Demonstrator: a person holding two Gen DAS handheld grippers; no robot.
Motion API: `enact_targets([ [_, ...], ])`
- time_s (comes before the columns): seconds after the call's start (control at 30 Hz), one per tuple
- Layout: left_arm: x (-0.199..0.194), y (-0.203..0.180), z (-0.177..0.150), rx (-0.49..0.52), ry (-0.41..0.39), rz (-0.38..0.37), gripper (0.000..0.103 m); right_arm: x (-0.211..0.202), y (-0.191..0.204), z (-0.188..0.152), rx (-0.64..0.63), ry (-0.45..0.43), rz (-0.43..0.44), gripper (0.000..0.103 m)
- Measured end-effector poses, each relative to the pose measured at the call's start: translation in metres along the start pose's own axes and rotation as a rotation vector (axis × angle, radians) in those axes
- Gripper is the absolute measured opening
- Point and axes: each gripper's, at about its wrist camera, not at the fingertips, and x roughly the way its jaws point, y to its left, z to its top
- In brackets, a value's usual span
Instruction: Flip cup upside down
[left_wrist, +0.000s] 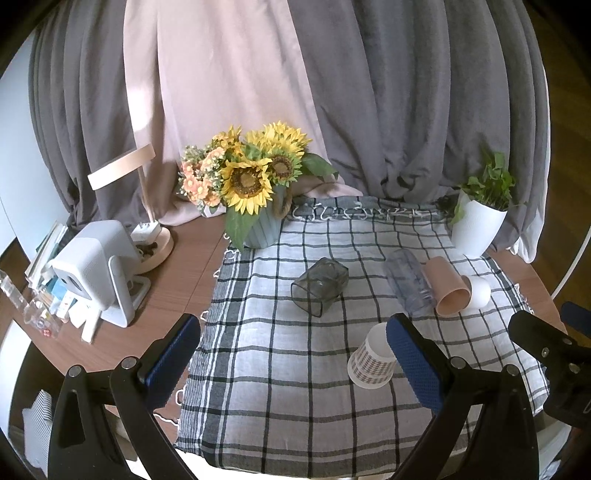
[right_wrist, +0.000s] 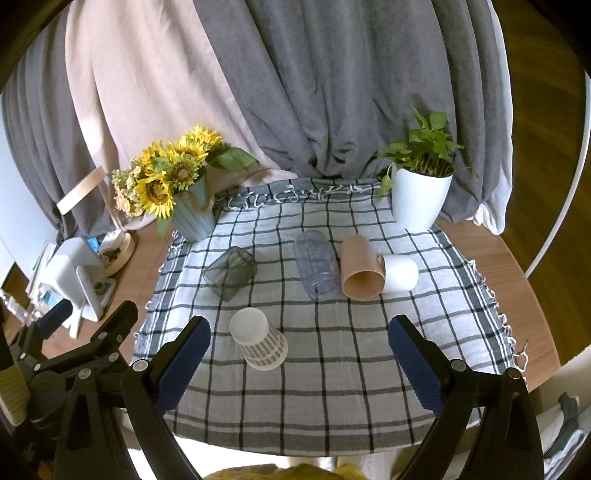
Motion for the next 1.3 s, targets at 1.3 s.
enact_targets([
  [1.3, 0.0065, 0.0005, 0.0022, -0.012, 0.004, 0.004, 0.103, 0.0058, -0.0024, 0.0008, 0.002, 0.013, -0.008, 0.097],
])
